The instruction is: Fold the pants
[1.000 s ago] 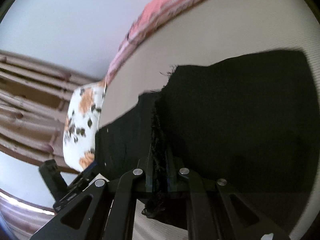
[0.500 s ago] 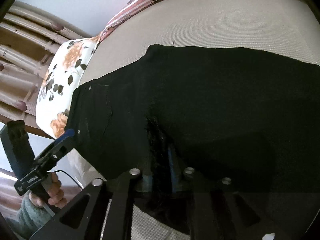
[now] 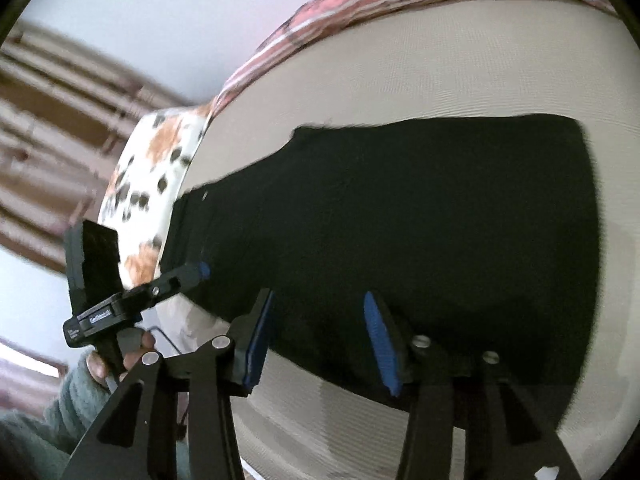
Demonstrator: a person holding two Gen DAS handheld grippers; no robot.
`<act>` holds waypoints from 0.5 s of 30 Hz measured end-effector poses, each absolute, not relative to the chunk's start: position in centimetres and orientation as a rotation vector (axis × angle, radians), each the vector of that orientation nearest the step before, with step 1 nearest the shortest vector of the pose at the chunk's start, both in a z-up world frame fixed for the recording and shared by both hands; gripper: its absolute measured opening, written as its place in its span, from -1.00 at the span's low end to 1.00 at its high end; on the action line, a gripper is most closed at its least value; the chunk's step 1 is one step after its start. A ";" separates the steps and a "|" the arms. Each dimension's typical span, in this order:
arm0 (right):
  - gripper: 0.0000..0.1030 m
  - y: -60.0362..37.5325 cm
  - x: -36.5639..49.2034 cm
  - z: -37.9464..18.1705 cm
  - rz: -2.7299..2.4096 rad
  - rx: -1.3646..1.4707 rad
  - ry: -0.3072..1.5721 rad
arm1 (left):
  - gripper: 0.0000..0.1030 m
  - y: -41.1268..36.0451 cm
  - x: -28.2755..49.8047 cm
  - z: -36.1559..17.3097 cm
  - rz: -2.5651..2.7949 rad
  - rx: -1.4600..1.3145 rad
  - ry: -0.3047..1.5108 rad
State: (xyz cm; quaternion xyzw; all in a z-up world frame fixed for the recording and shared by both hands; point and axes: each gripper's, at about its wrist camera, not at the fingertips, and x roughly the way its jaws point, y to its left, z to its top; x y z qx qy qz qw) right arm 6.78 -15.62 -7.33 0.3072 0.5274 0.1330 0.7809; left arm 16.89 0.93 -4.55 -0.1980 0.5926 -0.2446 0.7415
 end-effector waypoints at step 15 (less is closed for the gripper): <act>-0.13 -20.4 5.2 -8.1 0.184 0.831 1.069 | 0.06 -2.7 19.6 -9.5 -0.588 -0.557 1.511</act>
